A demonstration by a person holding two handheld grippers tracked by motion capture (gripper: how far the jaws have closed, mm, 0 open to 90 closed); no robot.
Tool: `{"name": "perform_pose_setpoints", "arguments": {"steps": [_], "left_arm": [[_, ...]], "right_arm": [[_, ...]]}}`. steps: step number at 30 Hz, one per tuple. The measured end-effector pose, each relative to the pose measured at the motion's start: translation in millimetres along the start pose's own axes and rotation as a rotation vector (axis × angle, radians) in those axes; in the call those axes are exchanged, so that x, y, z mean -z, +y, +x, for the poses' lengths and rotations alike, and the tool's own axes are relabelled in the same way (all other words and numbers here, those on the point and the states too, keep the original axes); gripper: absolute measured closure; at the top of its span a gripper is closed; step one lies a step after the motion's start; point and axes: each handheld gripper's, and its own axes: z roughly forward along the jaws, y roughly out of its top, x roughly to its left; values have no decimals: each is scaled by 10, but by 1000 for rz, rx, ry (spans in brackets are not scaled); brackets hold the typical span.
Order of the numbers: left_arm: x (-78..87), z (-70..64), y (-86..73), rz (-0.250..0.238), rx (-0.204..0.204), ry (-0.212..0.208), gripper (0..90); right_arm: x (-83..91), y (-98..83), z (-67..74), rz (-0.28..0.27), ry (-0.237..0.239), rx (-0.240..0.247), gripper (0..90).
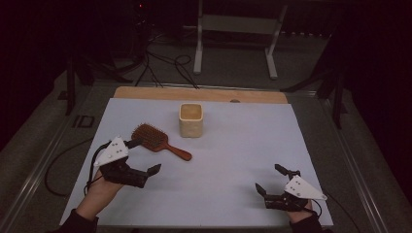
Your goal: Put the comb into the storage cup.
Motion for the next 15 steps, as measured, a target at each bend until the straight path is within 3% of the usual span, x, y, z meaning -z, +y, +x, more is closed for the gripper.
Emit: {"name": "perform_pose_setpoints", "arguments": {"steps": [6, 15], "left_arm": [[-121, 12, 100, 8, -9, -11, 2], [-403, 69, 206, 34, 9, -40, 2]], "right_arm": [[2, 1, 2, -1, -1, 0, 82], [-2, -1, 2, -1, 6, -5, 82]]}}
